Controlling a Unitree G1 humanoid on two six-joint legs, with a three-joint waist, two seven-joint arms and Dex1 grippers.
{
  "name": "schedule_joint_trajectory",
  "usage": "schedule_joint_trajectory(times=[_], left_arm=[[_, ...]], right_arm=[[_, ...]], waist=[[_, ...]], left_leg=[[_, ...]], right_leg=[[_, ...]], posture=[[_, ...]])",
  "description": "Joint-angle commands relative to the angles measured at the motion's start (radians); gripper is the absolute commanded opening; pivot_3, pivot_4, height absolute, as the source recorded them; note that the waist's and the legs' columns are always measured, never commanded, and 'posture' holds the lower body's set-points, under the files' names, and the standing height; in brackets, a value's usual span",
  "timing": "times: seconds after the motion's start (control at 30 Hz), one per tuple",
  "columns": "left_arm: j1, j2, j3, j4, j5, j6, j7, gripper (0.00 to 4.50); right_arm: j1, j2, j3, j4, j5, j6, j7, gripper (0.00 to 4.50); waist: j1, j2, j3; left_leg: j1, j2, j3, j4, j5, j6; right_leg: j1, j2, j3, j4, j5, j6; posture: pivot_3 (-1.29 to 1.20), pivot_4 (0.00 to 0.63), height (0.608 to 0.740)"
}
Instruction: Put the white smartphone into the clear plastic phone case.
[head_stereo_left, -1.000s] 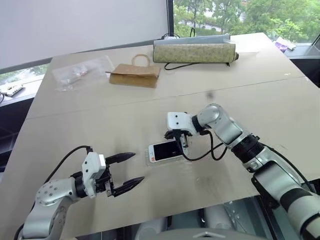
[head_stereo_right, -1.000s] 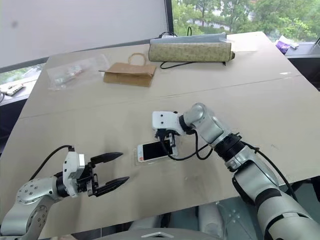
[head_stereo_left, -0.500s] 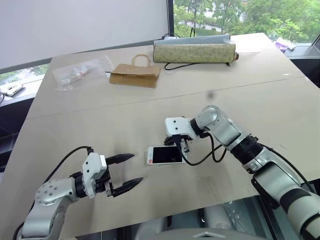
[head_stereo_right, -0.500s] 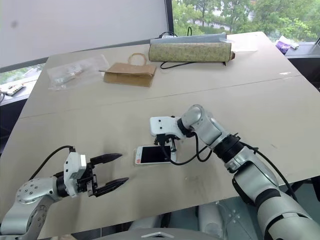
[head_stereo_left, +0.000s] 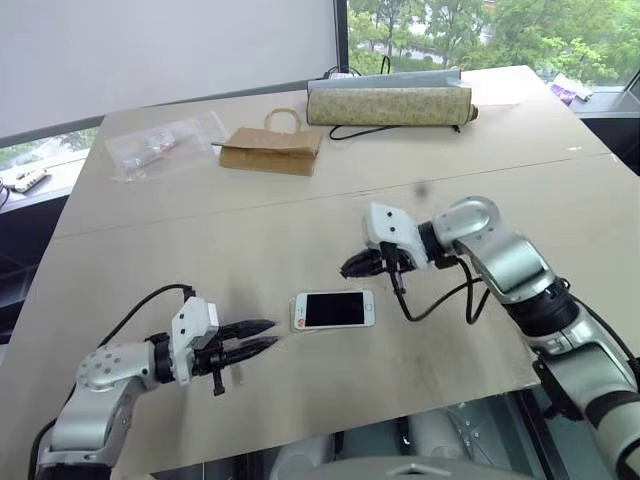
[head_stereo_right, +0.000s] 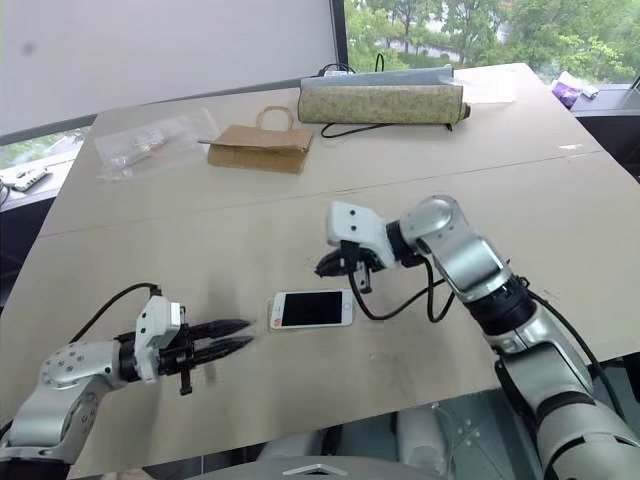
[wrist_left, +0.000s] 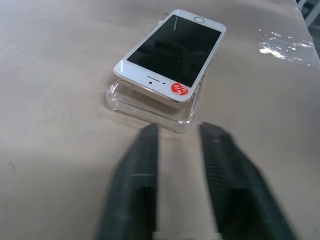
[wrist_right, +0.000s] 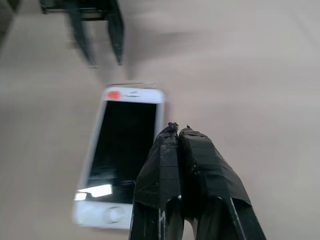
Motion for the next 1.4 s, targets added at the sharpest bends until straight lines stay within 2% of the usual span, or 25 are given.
schedule_joint_trajectory(times=[0.03,0.37,0.67,0.83,1.13,1.3,1.4], left_arm=[[-0.02,0.015,-0.017,0.015,0.017,-0.017,-0.015,0.08],[-0.05,0.03,-0.031,0.092,0.066,-0.049,-0.028,0.08],[-0.059,0.016,-0.054,0.107,0.092,-0.066,-0.006,0.08],[-0.068,0.009,-0.07,0.113,0.102,-0.072,0.008,0.08],[-0.073,0.009,-0.073,0.12,0.102,-0.079,0.011,0.08],[-0.081,0.002,-0.08,0.134,0.108,-0.087,0.013,0.08],[-0.087,-0.003,-0.086,0.143,0.113,-0.093,0.017,0.08]], right_arm=[[0.01,0.009,0.02,-0.071,0.017,0.022,-0.032,0.0],[0.054,0.048,0.064,-0.075,0.037,0.03,-0.093,0.0],[0.074,-0.119,0.087,-0.145,0.095,0.03,0.049,0.0],[0.085,-0.147,0.16,-0.134,0.029,-0.03,0.046,0.0],[0.064,-0.187,0.194,-0.069,-0.091,-0.094,0.007,0.0],[0.066,-0.224,0.182,-0.09,-0.087,-0.107,0.045,0.0],[0.077,-0.228,0.153,-0.146,-0.014,-0.06,0.085,0.0]], waist=[[-0.001,0.0,0.0],[0.0,0.0,0.0],[0.002,0.0,0.0],[0.008,-0.001,0.0],[0.011,-0.001,-0.001],[0.013,-0.001,-0.001],[0.019,-0.001,-0.001]], left_leg=[[0.0,0.0,0.0,0.0,0.0,0.0],[0.0,0.0,0.0,0.0,0.0,0.0],[0.0,0.0,0.0,0.001,0.0,0.0],[0.0,-0.001,0.0,0.002,0.0,0.0],[0.001,-0.001,0.0,0.002,0.0,0.0],[0.001,-0.001,-0.001,0.003,0.0,0.0],[0.001,-0.001,-0.001,0.003,0.0,0.0]], right_leg=[[0.0,0.0,0.0,0.0,0.0,0.0],[0.0,0.0,0.0,0.0,0.0,0.0],[0.0,0.0,0.0,0.0,0.0,0.0],[0.001,-0.001,-0.001,0.001,0.0,0.0],[0.001,-0.001,-0.001,0.001,0.0,0.0],[0.003,-0.001,-0.001,0.001,0.0,0.0],[0.003,-0.001,-0.001,0.001,0.0,0.0]], posture=[[0.0,0.15,0.74],[0.0,0.15,0.74],[0.0,0.15,0.74],[0.0,0.15,0.74],[0.0,0.15,0.74],[0.0,0.15,0.74],[0.0,0.15,0.74]])
